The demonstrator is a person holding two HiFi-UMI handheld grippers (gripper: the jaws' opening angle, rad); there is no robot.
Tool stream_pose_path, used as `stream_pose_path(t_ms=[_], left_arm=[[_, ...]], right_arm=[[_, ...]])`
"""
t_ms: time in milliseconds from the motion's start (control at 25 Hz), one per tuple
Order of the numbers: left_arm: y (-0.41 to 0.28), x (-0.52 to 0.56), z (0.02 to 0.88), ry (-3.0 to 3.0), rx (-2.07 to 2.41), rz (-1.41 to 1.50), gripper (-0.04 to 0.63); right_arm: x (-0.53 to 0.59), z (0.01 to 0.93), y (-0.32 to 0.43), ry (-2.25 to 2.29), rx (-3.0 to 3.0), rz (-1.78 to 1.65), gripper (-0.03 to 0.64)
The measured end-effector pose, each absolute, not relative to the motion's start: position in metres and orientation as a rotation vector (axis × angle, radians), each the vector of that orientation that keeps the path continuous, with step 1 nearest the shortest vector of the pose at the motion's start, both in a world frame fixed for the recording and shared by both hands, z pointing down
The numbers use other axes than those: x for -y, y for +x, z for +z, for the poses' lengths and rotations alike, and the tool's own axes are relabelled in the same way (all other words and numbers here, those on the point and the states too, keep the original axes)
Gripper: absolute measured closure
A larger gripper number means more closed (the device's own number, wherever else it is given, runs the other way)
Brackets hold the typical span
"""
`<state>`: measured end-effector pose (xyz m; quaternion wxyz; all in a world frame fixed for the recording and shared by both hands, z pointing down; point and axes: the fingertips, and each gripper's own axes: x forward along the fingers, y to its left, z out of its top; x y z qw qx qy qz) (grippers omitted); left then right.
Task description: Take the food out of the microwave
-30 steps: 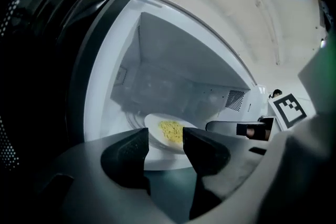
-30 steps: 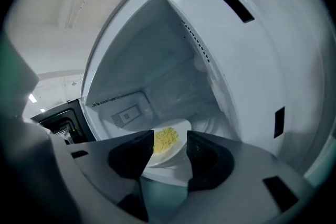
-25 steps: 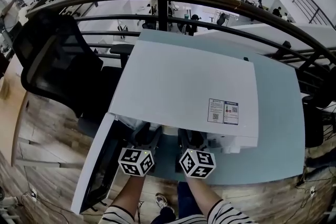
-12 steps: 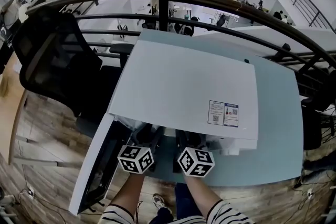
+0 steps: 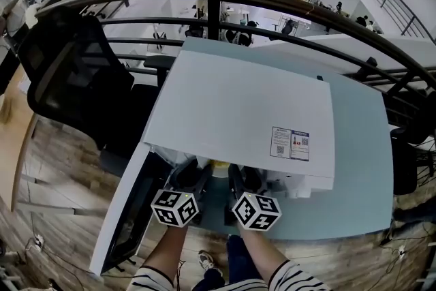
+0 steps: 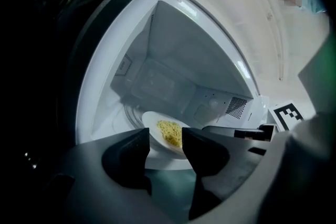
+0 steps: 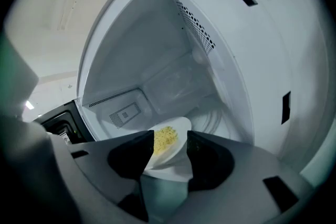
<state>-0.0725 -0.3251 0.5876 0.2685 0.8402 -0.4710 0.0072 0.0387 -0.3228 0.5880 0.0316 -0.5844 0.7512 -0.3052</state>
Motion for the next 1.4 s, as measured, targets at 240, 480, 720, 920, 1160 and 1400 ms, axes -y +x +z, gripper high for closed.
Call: stream_pose_path(t_ms=[240,480,720,920,1160,1400], left_arm=[[-0.076,0.309,0.587,2.25,1.272,0.006,0.413],[-0.078,0.302,0.59,2.22,1.283,-0.011,0.413],[-0.084,0.311,0.595,2.117,1.3,-0.078,0.413],[-0.082,0.316,0.602,2.053,1.28,-0.087,0.418],[-0.081,0.317,0.604,1.998,1.248,-0.144,0.473],[-0.082,0.307,0.597,1.978,1.222,-0.174,0.499]], right_arm=[[0.307,0.589,0.037,-1.792,-2.313,-0.964,0.414],[0.298,0.591,0.042,-1.799,-2.292,-0.969,0.419],[0.303,0.598,0.051,-1.797,-2.243,-1.025,0.42],[0.306,0.605,0.052,-1.76,-2.218,-1.094,0.455],[0.307,0.606,0.048,-1.698,-2.201,-1.141,0.511],[0.298,0.602,0.047,-1.689,-2.22,-1.167,0.523]])
